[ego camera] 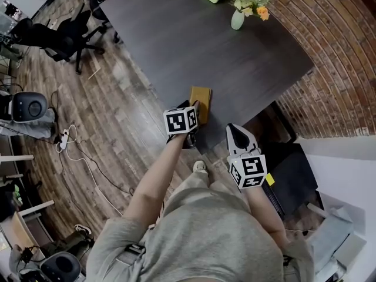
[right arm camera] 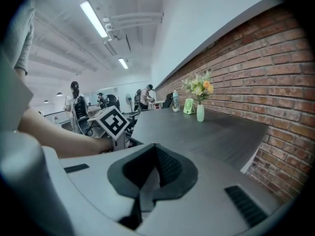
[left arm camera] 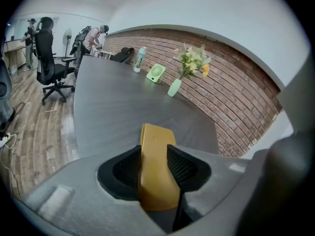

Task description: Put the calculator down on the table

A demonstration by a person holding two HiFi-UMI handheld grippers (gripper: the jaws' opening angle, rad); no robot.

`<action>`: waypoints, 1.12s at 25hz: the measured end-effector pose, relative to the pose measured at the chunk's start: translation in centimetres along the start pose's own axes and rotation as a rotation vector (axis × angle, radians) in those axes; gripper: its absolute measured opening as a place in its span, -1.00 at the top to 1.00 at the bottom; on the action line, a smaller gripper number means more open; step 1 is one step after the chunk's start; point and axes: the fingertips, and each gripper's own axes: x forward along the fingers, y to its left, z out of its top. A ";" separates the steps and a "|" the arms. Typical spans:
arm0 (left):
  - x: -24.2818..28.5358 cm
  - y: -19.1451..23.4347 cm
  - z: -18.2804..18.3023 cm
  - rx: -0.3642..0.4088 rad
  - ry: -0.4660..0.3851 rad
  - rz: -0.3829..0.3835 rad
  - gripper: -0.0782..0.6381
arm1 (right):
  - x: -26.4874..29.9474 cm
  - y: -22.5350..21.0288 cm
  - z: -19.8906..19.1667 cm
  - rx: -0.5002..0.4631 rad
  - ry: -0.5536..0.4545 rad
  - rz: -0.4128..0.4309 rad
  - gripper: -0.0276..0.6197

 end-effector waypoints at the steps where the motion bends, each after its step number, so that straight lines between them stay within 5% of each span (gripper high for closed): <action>1: -0.5 -0.1 0.0 -0.008 -0.009 -0.002 0.33 | -0.2 0.1 0.0 -0.001 -0.001 0.002 0.91; 16: -11.1 -4.2 -3.0 -0.068 -0.163 -0.015 0.64 | -6.7 2.0 0.1 -0.038 -0.048 0.054 0.91; 28: -20.9 -9.9 -9.6 -0.007 -0.250 -0.046 0.68 | -15.6 5.3 -1.8 -0.055 -0.088 0.109 0.91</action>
